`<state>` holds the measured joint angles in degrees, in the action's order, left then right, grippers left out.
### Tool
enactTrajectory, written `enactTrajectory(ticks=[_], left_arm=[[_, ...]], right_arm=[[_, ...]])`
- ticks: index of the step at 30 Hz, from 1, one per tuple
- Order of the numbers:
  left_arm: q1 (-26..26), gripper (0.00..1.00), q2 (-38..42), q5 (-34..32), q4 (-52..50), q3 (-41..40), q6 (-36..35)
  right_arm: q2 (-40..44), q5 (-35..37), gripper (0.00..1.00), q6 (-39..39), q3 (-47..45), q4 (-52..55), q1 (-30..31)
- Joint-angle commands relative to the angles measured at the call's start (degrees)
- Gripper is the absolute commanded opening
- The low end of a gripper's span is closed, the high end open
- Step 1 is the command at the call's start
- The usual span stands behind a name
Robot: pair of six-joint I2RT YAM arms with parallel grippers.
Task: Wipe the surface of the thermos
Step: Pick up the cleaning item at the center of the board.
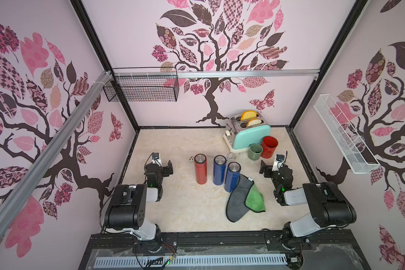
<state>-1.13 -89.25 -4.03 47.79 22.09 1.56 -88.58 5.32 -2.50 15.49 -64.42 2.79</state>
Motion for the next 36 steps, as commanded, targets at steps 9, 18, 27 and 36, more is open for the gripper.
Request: enactTrajectory(ticks=[9, 18, 27, 36], left_arm=[[0.24, 0.98, -0.32, -0.63, 0.11, 1.08, 0.29], [0.41, 0.98, -0.15, -1.11, 1.01, 0.51, 0.22], [0.52, 0.98, 0.05, -1.42, 0.61, 0.50, 0.07], [3.04, 0.98, 8.57, -12.61, -22.43, 11.09, 1.07]], right_arm=[[-0.34, -0.27, 1.00, 0.37, 1.57, 0.57, -0.49], [-0.37, -0.23, 0.99, 0.39, 1.71, 0.70, -0.49], [-0.28, 0.09, 0.99, 0.26, 1.57, 0.62, -0.68], [24.91, 18.33, 0.99, -15.41, 8.00, 35.46, 0.38]])
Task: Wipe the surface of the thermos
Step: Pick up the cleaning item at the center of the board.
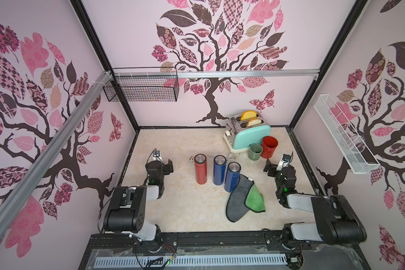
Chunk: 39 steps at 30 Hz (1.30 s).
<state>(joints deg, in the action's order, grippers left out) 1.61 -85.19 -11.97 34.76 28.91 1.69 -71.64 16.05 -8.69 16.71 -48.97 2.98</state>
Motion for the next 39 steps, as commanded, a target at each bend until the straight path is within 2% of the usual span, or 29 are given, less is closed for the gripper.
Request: enactTrajectory(ticks=[1, 4, 7, 10, 13, 16, 18, 20, 22, 23, 26, 30, 33, 36, 39], left_arm=[[-0.02, 0.98, 5.95, -5.68, -9.66, 3.99, 2.34], [-0.33, 0.98, 9.55, -8.71, -14.84, 5.75, 5.06], [-0.35, 0.98, 12.75, -8.20, -28.21, 11.76, 7.60], [-0.72, 0.97, 14.96, -6.83, -39.72, 17.32, 10.21], [-0.73, 0.95, 16.68, -3.93, -49.68, 22.73, 12.32], [-0.62, 0.93, 17.82, -1.95, -60.51, 28.95, 14.22], [-0.43, 0.91, 18.42, 0.36, -66.86, 32.34, 15.26], [0.63, 0.89, 18.03, 5.70, -72.25, 35.40, 15.54], [3.50, 0.87, 16.22, 9.02, -77.86, 38.98, 14.75], [5.28, 0.87, 15.34, 8.51, -81.14, 40.94, 14.24], [8.06, 0.88, 15.19, 8.22, -86.09, 43.53, 13.60], [8.16, 0.90, 18.18, 9.50, -89.00, 44.76, 13.51], [8.15, 0.90, 19.31, 12.03, -90.90, 45.47, 13.66], [8.28, 0.89, 18.47, 16.19, -94.82, 47.99, 13.36], [8.56, 0.89, 17.71, 15.68, -99.73, 51.90, 12.27]], right_arm=[[10.54, 6.33, 1.00, -12.34, 8.70, 25.88, 0.16], [16.27, 1.46, 1.00, -18.05, 12.49, 36.99, 0.17], [20.78, -4.72, 0.99, -22.11, 15.94, 47.02, 0.23], [21.50, -10.87, 1.00, -23.84, 20.23, 57.40, 0.25], [18.81, -20.24, 0.99, -20.92, 25.28, 70.58, 0.27], [18.60, -22.96, 1.00, -17.91, 27.53, 80.98, 0.60], [21.41, -23.87, 0.99, -17.49, 26.76, 83.70, 1.01], [23.40, -26.78, 0.99, -18.32, 24.56, 84.04, 1.67], [22.93, -22.76, 0.99, -20.17, 26.66, 86.73, 6.30], [22.33, -23.56, 1.00, -21.02, 27.66, 88.03, 7.61], [21.87, -26.67, 1.00, -23.35, 27.64, 90.31, 8.00], [24.64, -25.22, 1.00, -23.90, 22.68, 92.28, 8.36], [25.39, -23.37, 1.00, -28.07, 21.74, 91.75, 14.17], [23.11, -18.63, 1.00, -31.03, 20.01, 92.28, 20.81], [20.78, -14.43, 0.99, -33.84, 18.73, 93.15, 26.53]])
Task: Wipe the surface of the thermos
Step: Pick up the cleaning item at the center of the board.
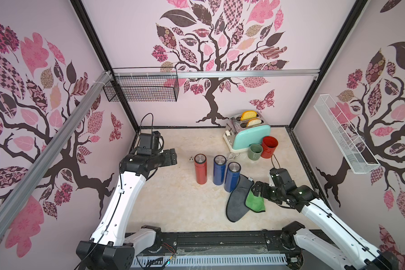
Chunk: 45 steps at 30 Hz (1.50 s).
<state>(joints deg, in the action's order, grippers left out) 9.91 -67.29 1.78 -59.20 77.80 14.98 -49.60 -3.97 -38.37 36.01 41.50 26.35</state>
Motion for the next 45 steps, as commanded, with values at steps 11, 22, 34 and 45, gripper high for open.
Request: enactTrajectory(ticks=[11, 22, 34, 45], left_arm=[[4.48, 0.90, -1.07, 3.67, -10.04, 9.19, 0.01], [21.41, 0.90, -8.31, -4.31, -17.90, 20.46, -1.13], [27.86, 0.91, -11.29, -7.94, -19.93, 22.48, -0.96], [28.94, 0.91, -10.32, -8.20, -19.19, 20.68, -0.79]], right_arm=[[-9.09, 13.65, 0.99, -6.33, -1.44, -1.86, 10.67], [-20.60, 21.29, 0.99, -5.62, -1.49, -7.78, 13.11], [-26.35, 16.24, 0.71, -1.45, -2.55, -12.49, 13.15], [-18.31, 17.56, 0.00, -0.70, 0.05, -5.44, 12.94]])
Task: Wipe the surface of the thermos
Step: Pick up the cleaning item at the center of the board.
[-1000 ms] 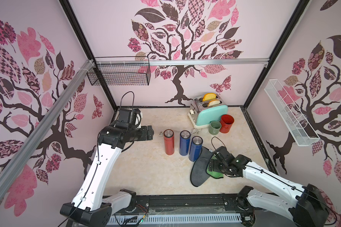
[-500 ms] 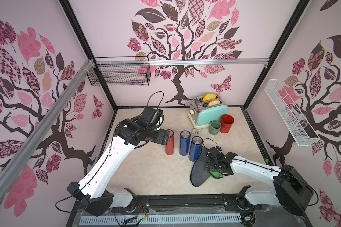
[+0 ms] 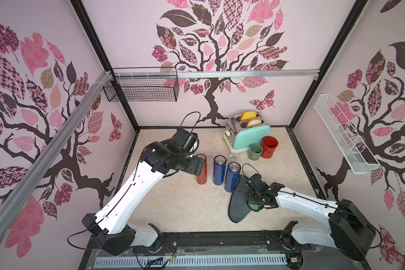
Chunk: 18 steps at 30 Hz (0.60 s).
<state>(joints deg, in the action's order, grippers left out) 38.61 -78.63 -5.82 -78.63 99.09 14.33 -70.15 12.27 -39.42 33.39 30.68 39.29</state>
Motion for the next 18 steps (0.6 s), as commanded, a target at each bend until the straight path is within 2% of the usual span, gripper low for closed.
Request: enactTrajectory(ticks=[1, 6, 11, 15, 18], left_arm=[[0.24, 0.91, 0.85, -0.89, 0.00, -0.57, -0.09], [0.48, 0.88, -1.14, -2.12, -1.69, 0.22, 0.33], [0.48, 0.87, -2.42, -3.94, -1.85, 0.52, 2.52], [0.48, 0.81, -3.88, -1.63, -1.21, 1.19, 3.17], [0.44, 0.81, -6.13, -0.80, -1.44, 2.28, 2.74]], right_arm=[[3.16, 1.88, 0.00, 0.63, 4.20, 7.00, 0.00], [6.20, 2.68, 0.00, 1.88, 12.12, 14.44, 0.04], [9.44, 10.46, 0.00, 4.19, 23.35, 24.39, 0.02], [10.86, 15.70, 0.00, 5.97, 33.04, 30.98, 0.00], [11.76, 17.21, 0.00, 7.10, 38.92, 33.49, 0.00]])
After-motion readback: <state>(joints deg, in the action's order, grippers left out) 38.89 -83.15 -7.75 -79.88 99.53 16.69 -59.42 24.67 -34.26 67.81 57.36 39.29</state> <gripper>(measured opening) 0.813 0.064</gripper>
